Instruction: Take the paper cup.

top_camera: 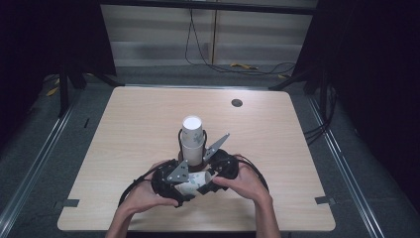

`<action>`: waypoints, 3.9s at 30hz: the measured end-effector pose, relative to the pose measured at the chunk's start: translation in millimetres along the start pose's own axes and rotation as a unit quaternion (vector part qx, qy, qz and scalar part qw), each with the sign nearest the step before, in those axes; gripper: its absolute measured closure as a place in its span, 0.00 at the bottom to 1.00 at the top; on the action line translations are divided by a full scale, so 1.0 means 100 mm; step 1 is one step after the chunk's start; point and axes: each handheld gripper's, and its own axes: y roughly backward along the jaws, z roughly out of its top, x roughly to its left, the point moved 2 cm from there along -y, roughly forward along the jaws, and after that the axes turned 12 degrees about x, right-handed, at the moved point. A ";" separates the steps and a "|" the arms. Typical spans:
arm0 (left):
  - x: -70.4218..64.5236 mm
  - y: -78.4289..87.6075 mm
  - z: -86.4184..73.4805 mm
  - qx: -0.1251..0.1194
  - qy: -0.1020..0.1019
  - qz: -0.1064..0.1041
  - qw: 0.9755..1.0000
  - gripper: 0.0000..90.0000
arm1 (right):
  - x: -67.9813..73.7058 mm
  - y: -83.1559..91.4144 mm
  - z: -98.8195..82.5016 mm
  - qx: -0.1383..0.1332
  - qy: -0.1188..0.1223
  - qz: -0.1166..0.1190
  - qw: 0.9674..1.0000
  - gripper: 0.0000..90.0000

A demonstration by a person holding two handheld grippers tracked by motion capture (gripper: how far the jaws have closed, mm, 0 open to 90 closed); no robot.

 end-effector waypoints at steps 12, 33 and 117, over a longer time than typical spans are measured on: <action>0.01 0.04 -0.05 -0.043 0.029 -0.005 0.999 0.18 | 0.00 0.04 -0.11 -0.017 -0.009 -0.020 1.000 0.40; 0.07 0.14 -0.24 -0.125 0.078 -0.001 0.989 0.18 | -0.05 0.08 -0.27 -0.077 -0.014 -0.024 0.997 0.39; 0.05 0.07 -0.32 -0.267 0.076 -0.045 0.960 0.21 | 0.08 0.05 -0.30 -0.203 0.046 0.007 0.978 0.40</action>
